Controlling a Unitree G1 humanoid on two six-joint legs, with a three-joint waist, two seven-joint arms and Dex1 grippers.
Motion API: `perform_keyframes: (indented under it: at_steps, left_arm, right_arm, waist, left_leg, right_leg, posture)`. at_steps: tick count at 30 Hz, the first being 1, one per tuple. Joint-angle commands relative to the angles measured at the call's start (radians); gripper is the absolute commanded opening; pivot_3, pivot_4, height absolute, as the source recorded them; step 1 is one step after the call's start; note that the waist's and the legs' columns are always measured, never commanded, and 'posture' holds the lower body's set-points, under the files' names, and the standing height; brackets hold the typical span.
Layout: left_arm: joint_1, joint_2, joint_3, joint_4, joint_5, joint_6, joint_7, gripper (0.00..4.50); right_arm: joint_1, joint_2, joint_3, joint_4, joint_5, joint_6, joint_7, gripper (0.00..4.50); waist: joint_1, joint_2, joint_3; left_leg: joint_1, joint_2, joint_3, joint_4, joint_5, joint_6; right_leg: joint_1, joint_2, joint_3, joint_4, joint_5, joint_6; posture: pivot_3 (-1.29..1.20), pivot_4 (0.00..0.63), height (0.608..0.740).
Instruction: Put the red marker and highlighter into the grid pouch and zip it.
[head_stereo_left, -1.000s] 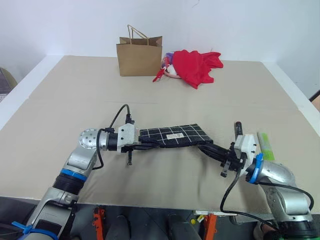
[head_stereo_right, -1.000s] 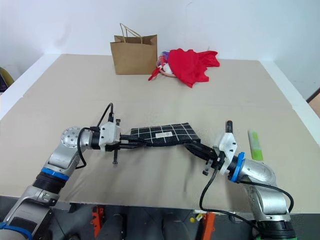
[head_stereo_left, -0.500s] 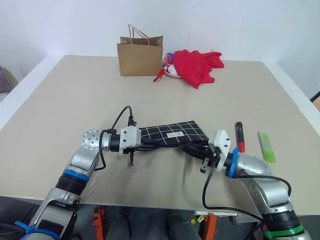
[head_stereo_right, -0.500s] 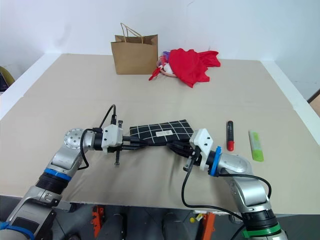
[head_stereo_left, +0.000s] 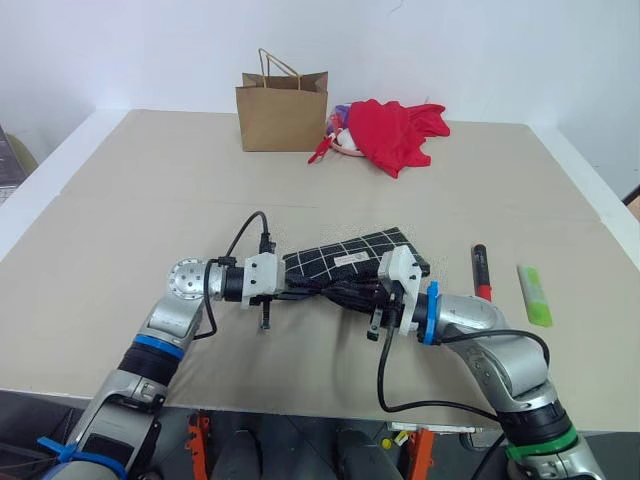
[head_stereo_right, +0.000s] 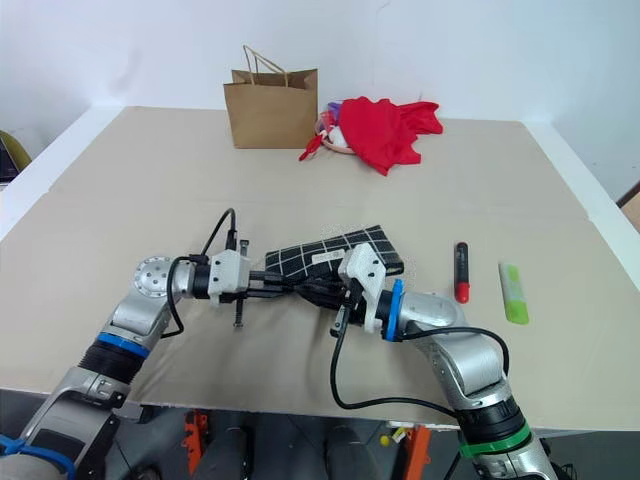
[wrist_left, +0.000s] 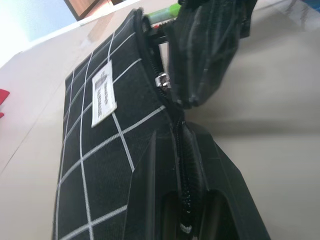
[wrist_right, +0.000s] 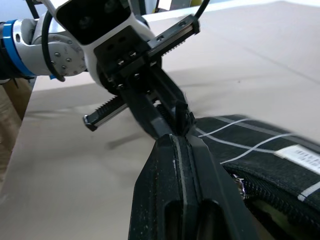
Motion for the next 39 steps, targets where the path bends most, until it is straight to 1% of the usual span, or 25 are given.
perform_keyframes:
  at_steps: [1, 5, 10, 11, 12, 13, 14, 15, 16, 19, 21, 23, 24, 25, 27, 29, 32, 35, 39]
  left_arm:
    - [-0.036, -0.02, 0.004, -0.005, -0.004, -0.031, 0.013, 0.0]
    - [-0.041, -0.03, 0.0, 0.004, 0.001, -0.039, 0.015, 0.0]
    - [-0.038, -0.024, 0.001, 0.005, 0.0, -0.039, 0.009, 0.0]
    - [-0.036, -0.022, 0.001, 0.006, 0.0, -0.039, 0.007, 0.0]
    - [-0.035, -0.021, 0.002, 0.006, 0.0, -0.04, 0.006, 0.0]
    - [-0.033, -0.02, 0.002, 0.006, 0.0, -0.04, 0.006, 0.0]
    - [-0.032, -0.019, 0.002, 0.006, 0.0, -0.041, 0.005, 0.0]
    - [-0.03, -0.018, 0.003, 0.005, 0.0, -0.04, 0.005, 0.0]
    - [-0.028, -0.017, 0.004, 0.002, 0.0, -0.039, 0.004, 0.0]
    - [-0.024, -0.013, 0.004, -0.002, -0.001, -0.037, 0.004, 0.0]
    - [-0.022, -0.011, 0.004, -0.006, -0.002, -0.036, 0.004, 0.0]
    - [-0.02, -0.01, 0.007, -0.011, -0.008, -0.031, 0.005, 0.0]
    - [-0.019, -0.01, 0.011, -0.017, -0.017, -0.024, 0.005, 0.0]
    - [-0.016, -0.011, 0.017, -0.027, -0.033, -0.01, 0.003, 0.0]
    - [-0.006, -0.007, 0.025, -0.055, -0.068, 0.025, -0.011, 0.0]
    - [0.007, -0.001, 0.034, -0.099, -0.12, 0.09, -0.029, 0.0]
    - [0.02, 0.018, 0.041, -0.161, -0.187, 0.205, -0.057, 0.0]
    - [0.021, 0.035, 0.048, -0.205, -0.236, 0.297, -0.075, 0.0]
    - [0.001, 0.047, 0.063, -0.227, -0.266, 0.358, -0.088, 0.0]
  right_arm:
    - [-0.025, 0.013, 0.027, -0.041, 0.008, 0.01, 0.0, 0.08]
    - [-0.029, 0.028, 0.031, -0.046, 0.003, 0.022, -0.016, 0.08]
    - [-0.013, 0.025, -0.01, -0.08, 0.043, 0.05, -0.016, 0.08]
    - [-0.008, 0.022, -0.022, -0.091, 0.061, 0.062, -0.012, 0.32]
    - [-0.002, 0.018, -0.038, -0.105, 0.087, 0.083, -0.01, 0.68]
    - [0.007, 0.009, -0.059, -0.126, 0.128, 0.111, -0.003, 0.84]
    - [0.017, -0.001, -0.076, -0.146, 0.168, 0.137, 0.007, 1.42]
    - [0.03, -0.018, -0.093, -0.173, 0.209, 0.163, 0.02, 1.7]
    - [0.043, -0.039, -0.111, -0.198, 0.257, 0.2, 0.029, 2.16]
    - [0.09, -0.124, -0.169, -0.263, 0.371, 0.293, 0.043, 3.7]
    - [0.123, -0.175, -0.216, -0.293, 0.437, 0.334, 0.049, 4.46]
    - [0.174, -0.231, -0.352, -0.285, 0.575, 0.4, 0.023, 4.46]
    - [0.196, -0.249, -0.436, -0.254, 0.602, 0.412, -0.003, 4.46]
    - [0.215, -0.264, -0.51, -0.211, 0.594, 0.407, -0.032, 4.46]
    - [0.239, -0.289, -0.58, -0.153, 0.519, 0.364, -0.068, 4.46]
    - [0.227, -0.277, -0.615, -0.08, 0.411, 0.297, -0.171, 4.46]
    - [0.19, -0.217, -0.654, 0.021, 0.295, 0.208, -0.326, 4.46]
    - [0.194, -0.185, -0.618, 0.043, 0.18, 0.117, -0.383, 4.46]
    - [0.188, -0.095, -0.59, 0.089, 0.085, 0.05, -0.491, 4.46]
  waist:
    - [0.0, 0.0, 0.0]
    - [0.0, 0.0, 0.0]
    - [0.0, 0.0, 0.0]
    - [0.0, 0.0, 0.0]
    - [0.0, 0.0, 0.0]
    - [0.0, 0.0, 0.0]
    - [0.0, 0.0, 0.0]
    - [0.0, 0.0, 0.0]
    - [0.001, 0.0, 0.0]
    - [0.003, 0.0, 0.0]
    - [0.003, 0.0, 0.0]
    - [0.003, 0.0, 0.0]
    - [0.003, 0.0, 0.0]
    - [0.003, 0.0, 0.0]
    - [0.004, 0.0, 0.0]
    - [0.003, 0.0, 0.0]
    - [-0.001, 0.0, 0.0]
    - [-0.002, 0.002, 0.001]
    - [-0.001, 0.003, 0.001]
  left_leg:
    - [0.0, 0.0, 0.0, 0.0, 0.0, 0.0]
    - [0.0, 0.0, 0.0, 0.0, 0.0, 0.0]
    - [0.0, 0.0, 0.0, 0.0, 0.0, 0.0]
    - [0.0, 0.0, -0.001, 0.0, 0.0, 0.0]
    - [0.0, 0.0, -0.001, 0.0, 0.0, 0.0]
    - [0.0, 0.0, -0.001, 0.0, 0.0, 0.0]
    - [-0.001, 0.0, -0.001, 0.0, 0.0, 0.0]
    - [-0.001, 0.0, -0.001, 0.0, 0.0, 0.0]
    - [-0.001, 0.0, -0.001, 0.0, 0.0, 0.0]
    - [-0.001, 0.0, -0.002, 0.0, 0.0, 0.0]
    - [-0.001, 0.0, -0.002, 0.0, 0.0, 0.0]
    - [-0.001, -0.001, -0.002, 0.0, 0.0, 0.0]
    - [-0.001, 0.0, -0.002, 0.0, 0.0, 0.0]
    - [-0.001, 0.0, -0.002, 0.0, 0.0, 0.0]
    - [-0.001, -0.001, -0.002, 0.001, 0.0, 0.0]
    - [-0.001, -0.001, -0.002, 0.001, 0.0, 0.0]
    - [0.0, -0.001, -0.002, 0.001, 0.001, 0.001]
    - [0.0, -0.001, -0.002, 0.0, 0.001, 0.002]
    - [0.0, -0.001, -0.002, -0.001, 0.001, 0.002]
  right_leg:
    - [0.0, 0.0, 0.0, 0.0, 0.0, 0.0]
    - [0.0, 0.0, 0.0, 0.0, 0.0, 0.0]
    - [0.0, 0.0, 0.0, 0.0, 0.0, 0.0]
    - [0.0, 0.0, -0.001, 0.0, 0.0, 0.0]
    - [0.0, 0.0, -0.001, 0.0, 0.0, 0.0]
    - [0.0, 0.0, -0.001, 0.0, 0.0, 0.0]
    - [0.0, 0.0, -0.001, 0.0, 0.0, 0.0]
    - [0.0, 0.0, -0.001, 0.0, 0.0, 0.0]
    - [0.0, 0.0, -0.001, 0.0, 0.0, 0.0]
    - [0.0, -0.001, -0.001, 0.0, 0.0, 0.0]
    - [0.0, -0.001, -0.002, 0.0, -0.001, 0.0]
    - [0.0, 0.0, -0.002, 0.0, -0.001, 0.0]
    - [0.0, -0.001, -0.002, 0.0, -0.001, 0.0]
    - [0.001, -0.001, -0.002, 0.0, -0.001, 0.0]
    - [0.001, -0.001, -0.002, 0.0, -0.001, 0.0]
    - [0.001, -0.001, -0.002, 0.0, -0.001, 0.001]
    - [0.001, -0.001, -0.002, 0.0, 0.0, 0.0]
    - [0.001, -0.001, -0.002, 0.0, 0.0, 0.0]
    - [0.001, -0.001, -0.002, 0.0, -0.001, 0.0]
  posture:
    - [0.0, 0.15, 0.74]
    - [0.0, 0.15, 0.74]
    - [0.0, 0.15, 0.74]
    - [0.0, 0.15, 0.74]
    - [0.0, 0.15, 0.74]
    - [0.0, 0.15, 0.74]
    - [0.0, 0.15, 0.74]
    - [0.0, 0.15, 0.74]
    - [0.0, 0.15, 0.74]
    - [0.0, 0.15, 0.74]
    - [0.0, 0.15, 0.74]
    - [0.0, 0.15, 0.74]
    - [0.0, 0.15, 0.74]
    - [0.0, 0.15, 0.74]
    - [0.0, 0.15, 0.74]
    - [0.0, 0.15, 0.74]
    - [0.0, 0.15, 0.74]
    - [0.0, 0.15, 0.74]
    - [0.0, 0.15, 0.74]
